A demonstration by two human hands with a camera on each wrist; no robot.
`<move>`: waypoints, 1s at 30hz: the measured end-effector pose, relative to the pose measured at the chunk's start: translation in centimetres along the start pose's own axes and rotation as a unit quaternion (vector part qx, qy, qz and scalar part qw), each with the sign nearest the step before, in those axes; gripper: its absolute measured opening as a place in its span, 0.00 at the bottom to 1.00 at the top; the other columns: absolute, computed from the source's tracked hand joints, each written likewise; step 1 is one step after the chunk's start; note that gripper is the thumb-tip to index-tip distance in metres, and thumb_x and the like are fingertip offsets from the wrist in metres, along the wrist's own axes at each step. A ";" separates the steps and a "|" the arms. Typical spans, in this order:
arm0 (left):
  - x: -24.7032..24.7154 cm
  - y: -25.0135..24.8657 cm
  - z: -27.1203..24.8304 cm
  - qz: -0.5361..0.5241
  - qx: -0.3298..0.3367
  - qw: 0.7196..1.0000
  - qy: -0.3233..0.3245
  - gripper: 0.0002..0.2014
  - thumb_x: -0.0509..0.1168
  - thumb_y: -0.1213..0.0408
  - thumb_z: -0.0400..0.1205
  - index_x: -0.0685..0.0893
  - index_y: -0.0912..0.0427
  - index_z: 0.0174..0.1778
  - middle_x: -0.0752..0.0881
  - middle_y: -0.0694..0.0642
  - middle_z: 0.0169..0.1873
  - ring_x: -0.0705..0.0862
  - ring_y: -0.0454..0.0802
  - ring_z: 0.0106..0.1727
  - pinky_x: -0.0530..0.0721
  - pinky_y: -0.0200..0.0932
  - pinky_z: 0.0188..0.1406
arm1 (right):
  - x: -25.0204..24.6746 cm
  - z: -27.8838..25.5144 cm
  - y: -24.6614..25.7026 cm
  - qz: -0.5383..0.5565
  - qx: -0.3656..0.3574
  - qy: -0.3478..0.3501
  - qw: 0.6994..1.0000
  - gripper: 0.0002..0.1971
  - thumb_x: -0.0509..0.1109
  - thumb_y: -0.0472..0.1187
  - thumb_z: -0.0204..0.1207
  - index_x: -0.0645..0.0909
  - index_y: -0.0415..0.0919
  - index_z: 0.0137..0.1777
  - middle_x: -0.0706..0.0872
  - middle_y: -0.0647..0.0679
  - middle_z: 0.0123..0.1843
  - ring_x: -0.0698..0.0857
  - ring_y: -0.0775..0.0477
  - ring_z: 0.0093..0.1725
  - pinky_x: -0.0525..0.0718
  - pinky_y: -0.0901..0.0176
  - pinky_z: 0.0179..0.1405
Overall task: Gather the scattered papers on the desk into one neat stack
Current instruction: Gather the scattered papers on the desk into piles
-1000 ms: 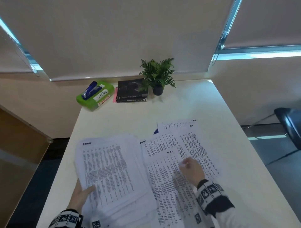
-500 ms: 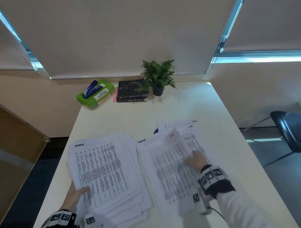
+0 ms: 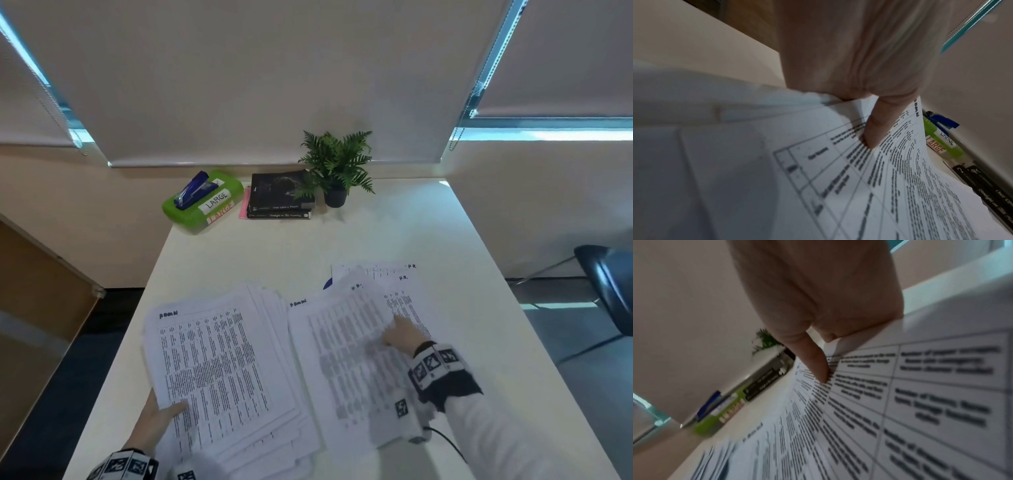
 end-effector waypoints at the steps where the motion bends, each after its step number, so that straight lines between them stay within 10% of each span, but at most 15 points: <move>1: 0.0 -0.1 -0.1 0.000 -0.002 1.000 -0.005 0.40 0.65 0.74 0.80 0.49 0.57 0.83 0.56 0.58 0.83 0.57 0.60 0.82 0.54 0.58 0.81 | -1.3 0.0 -0.3 0.014 -0.002 -0.004 1.000 0.13 0.63 0.30 0.75 0.66 0.47 0.36 0.69 0.52 0.35 0.71 0.48 0.44 0.70 0.67 0.35; 3: 0.1 -0.3 -0.2 0.001 -0.001 1.000 -0.002 0.38 0.64 0.75 0.81 0.51 0.58 0.83 0.59 0.59 0.82 0.59 0.61 0.81 0.54 0.58 0.81 | -4.5 0.0 -1.7 0.010 0.022 -0.044 0.999 0.06 0.63 0.31 0.74 0.74 0.40 0.48 0.77 0.42 0.50 0.77 0.44 0.50 0.74 0.59 0.49; 7: 0.2 -0.4 -0.3 0.003 0.007 1.000 0.002 0.36 0.63 0.76 0.80 0.55 0.58 0.82 0.63 0.60 0.80 0.62 0.61 0.80 0.57 0.59 0.80 | -7.6 0.2 -5.3 -0.160 0.144 -0.126 0.968 0.24 0.68 0.48 0.70 0.75 0.39 0.66 0.73 0.38 0.68 0.72 0.40 0.68 0.67 0.54 0.69; 16: 1.1 -2.1 -2.3 -0.009 0.013 1.000 -0.010 0.37 0.62 0.77 0.81 0.51 0.59 0.83 0.57 0.59 0.82 0.57 0.60 0.82 0.53 0.57 0.80 | -5.7 0.1 -8.0 0.109 0.128 -0.135 0.976 0.42 0.78 0.30 0.65 0.57 0.34 0.75 0.68 0.29 0.71 0.76 0.31 0.64 0.78 0.47 0.56; 24: 2.6 -4.3 -3.2 0.003 0.062 0.998 -0.009 0.35 0.61 0.77 0.81 0.52 0.62 0.82 0.57 0.60 0.82 0.57 0.58 0.82 0.53 0.54 0.80 | -10.9 -0.1 -6.3 0.171 -0.043 -0.086 0.981 0.08 0.64 0.27 0.76 0.75 0.26 0.54 0.83 0.36 0.39 0.82 0.39 0.40 0.80 0.46 0.46; 26: 3.0 -4.7 -3.2 0.011 0.077 0.997 -0.003 0.35 0.61 0.78 0.81 0.52 0.62 0.82 0.58 0.60 0.82 0.57 0.58 0.82 0.53 0.53 0.80 | -12.1 -0.1 -5.4 0.198 -0.051 -0.074 0.976 0.09 0.62 0.26 0.76 0.75 0.25 0.56 0.84 0.29 0.45 0.83 0.37 0.42 0.82 0.39 0.51; 30: 3.4 -4.6 -2.8 0.020 0.076 0.997 0.008 0.35 0.61 0.78 0.81 0.53 0.62 0.82 0.59 0.60 0.81 0.58 0.58 0.82 0.54 0.54 0.80 | -11.4 1.2 -3.6 0.195 -0.012 -0.094 0.976 0.19 0.58 0.29 0.81 0.71 0.32 0.72 0.79 0.32 0.63 0.76 0.43 0.61 0.75 0.58 0.55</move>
Point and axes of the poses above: each hand's wrist, its own z-axis towards the middle knuckle, its own x-axis out of the palm, y = z × x, the point moved 9 cm from there along z, towards the middle knuckle
